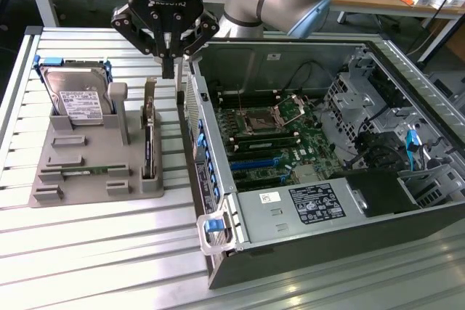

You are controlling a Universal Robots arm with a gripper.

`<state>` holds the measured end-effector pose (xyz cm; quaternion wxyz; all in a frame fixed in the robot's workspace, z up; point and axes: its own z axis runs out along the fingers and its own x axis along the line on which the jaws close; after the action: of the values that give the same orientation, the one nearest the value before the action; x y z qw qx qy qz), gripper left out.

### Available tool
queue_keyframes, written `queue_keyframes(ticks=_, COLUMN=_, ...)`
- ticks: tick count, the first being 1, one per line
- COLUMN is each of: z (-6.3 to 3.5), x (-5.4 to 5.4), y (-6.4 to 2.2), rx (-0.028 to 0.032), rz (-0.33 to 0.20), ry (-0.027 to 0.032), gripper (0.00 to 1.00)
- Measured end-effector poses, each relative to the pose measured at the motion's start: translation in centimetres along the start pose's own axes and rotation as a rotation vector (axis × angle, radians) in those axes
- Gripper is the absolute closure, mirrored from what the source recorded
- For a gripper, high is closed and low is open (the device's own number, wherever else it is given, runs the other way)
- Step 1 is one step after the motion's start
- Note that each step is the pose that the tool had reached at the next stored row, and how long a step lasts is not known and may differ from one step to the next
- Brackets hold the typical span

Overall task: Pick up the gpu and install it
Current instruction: 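Pick up the gpu and move the gpu toward the slot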

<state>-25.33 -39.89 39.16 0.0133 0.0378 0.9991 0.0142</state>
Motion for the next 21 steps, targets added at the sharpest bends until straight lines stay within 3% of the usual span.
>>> queue_keyframes(ticks=5, z=0.0, x=0.0, y=0.0, rx=0.0, rz=0.0, ry=-0.0001, gripper=0.58)
queue_keyframes(ticks=21, z=1.76, x=0.7, y=-0.1, rx=0.0, rz=0.0, ry=0.0, gripper=0.58)
